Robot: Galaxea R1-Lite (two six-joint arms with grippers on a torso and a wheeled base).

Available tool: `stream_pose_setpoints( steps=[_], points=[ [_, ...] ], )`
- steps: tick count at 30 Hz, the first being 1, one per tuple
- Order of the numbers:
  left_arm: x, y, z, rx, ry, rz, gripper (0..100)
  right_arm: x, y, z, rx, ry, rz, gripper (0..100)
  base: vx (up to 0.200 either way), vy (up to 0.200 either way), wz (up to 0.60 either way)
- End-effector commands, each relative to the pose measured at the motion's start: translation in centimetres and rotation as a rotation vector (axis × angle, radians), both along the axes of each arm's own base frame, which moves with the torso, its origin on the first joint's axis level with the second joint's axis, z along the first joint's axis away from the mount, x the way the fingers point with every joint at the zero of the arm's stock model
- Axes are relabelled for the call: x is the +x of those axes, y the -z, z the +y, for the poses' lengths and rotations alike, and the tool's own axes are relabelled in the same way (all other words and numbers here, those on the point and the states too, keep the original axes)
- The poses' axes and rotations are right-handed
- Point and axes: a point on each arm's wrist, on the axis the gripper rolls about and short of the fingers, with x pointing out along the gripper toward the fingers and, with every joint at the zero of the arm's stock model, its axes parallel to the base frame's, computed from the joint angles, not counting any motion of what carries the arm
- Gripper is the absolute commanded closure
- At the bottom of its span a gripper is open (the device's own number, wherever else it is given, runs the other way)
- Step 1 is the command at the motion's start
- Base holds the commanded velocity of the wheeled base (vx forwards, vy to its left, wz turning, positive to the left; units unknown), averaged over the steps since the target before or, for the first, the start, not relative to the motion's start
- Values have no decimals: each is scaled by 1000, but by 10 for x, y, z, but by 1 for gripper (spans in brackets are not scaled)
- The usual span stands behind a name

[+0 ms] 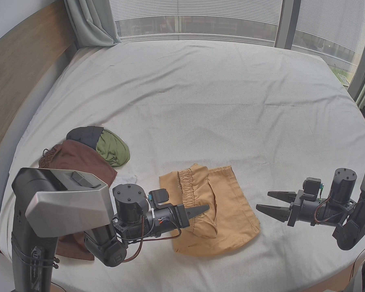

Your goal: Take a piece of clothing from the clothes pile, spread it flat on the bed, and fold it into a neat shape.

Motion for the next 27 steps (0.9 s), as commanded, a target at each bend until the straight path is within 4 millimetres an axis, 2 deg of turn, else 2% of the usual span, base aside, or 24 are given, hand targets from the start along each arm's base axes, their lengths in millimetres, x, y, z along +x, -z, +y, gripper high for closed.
stream_pose_setpoints(
  steps=[1,18,19,27],
  points=[
    [2,9,-3,9,1,13,100,0,0,0,0,-1,0,0,0,0,0],
    [4,14,-5,15,-14,13,100,0,0,0,0,-1,1,0,0,0,0],
    [4,14,-5,15,-17,13,0,0,0,0,0,-1,0,0,0,0,0],
    [7,12,-5,10,-31,5,0,0,0,0,0,-1,0,0,0,0,0]
  ],
)
